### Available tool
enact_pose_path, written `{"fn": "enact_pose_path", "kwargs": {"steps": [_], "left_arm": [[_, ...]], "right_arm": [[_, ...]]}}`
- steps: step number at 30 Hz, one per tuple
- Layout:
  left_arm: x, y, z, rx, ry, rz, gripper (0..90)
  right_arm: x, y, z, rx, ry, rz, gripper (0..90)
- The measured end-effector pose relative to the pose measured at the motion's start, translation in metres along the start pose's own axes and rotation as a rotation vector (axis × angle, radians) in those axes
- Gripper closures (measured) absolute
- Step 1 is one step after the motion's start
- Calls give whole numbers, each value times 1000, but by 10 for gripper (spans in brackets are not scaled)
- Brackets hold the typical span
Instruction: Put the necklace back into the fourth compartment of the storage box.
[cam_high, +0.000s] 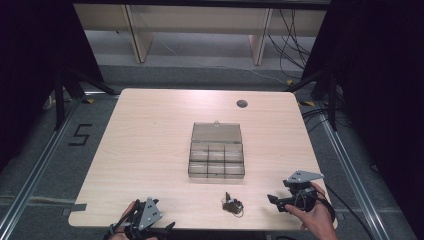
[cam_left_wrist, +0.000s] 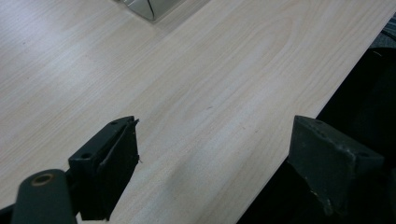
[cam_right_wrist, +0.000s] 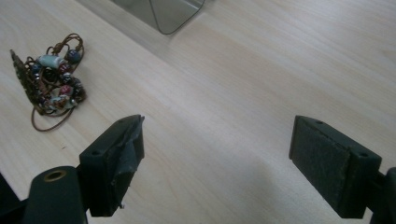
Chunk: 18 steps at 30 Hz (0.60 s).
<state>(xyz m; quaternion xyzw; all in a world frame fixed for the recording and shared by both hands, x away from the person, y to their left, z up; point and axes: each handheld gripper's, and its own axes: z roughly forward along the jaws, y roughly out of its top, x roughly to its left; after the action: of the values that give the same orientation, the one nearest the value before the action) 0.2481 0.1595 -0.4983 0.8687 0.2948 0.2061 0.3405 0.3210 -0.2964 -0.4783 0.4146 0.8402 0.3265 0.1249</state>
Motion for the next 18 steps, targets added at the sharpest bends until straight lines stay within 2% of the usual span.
{"fn": "enact_pose_path", "kwargs": {"steps": [2, 3, 4, 5, 6, 7, 8, 10, 13, 14, 16, 18], "left_arm": [[0, 0, 1, -10, -2, -8, 155], [0, 0, -1, 1, -5, 0, 155], [-1, 0, -1, 2, -3, -2, 155], [-1, 0, 0, -11, -8, -4, 155], [-1, 0, -1, -9, -4, 3, 155], [-1, 0, -1, -9, -4, 3, 155], [1, 1, 0, -8, -6, 25, 155], [0, 0, 0, -5, -3, 3, 155], [0, 0, -1, 3, -5, 1, 155], [0, 0, -1, -1, 7, 5, 155], [0, 0, -1, 0, 7, 5, 155], [0, 0, -1, 2, 8, 6, 155]], "right_arm": [[1, 1, -1, 16, 0, -20, 191], [2, 1, 0, 14, 1, -27, 191], [4, 2, -1, 21, 4, -18, 194], [4, 0, 3, -19, -2, -28, 198], [5, 1, 1, 5, 3, -32, 203], [5, 1, 1, 5, 3, -32, 203], [5, 2, 0, 17, 3, -40, 203], [5, 2, -2, 29, 6, -42, 204], [6, 3, -3, 36, 9, -51, 204], [7, 3, -2, 31, 15, -31, 204], [8, 3, -2, 34, 15, -32, 204], [9, 4, -2, 36, 20, -61, 204]]}}
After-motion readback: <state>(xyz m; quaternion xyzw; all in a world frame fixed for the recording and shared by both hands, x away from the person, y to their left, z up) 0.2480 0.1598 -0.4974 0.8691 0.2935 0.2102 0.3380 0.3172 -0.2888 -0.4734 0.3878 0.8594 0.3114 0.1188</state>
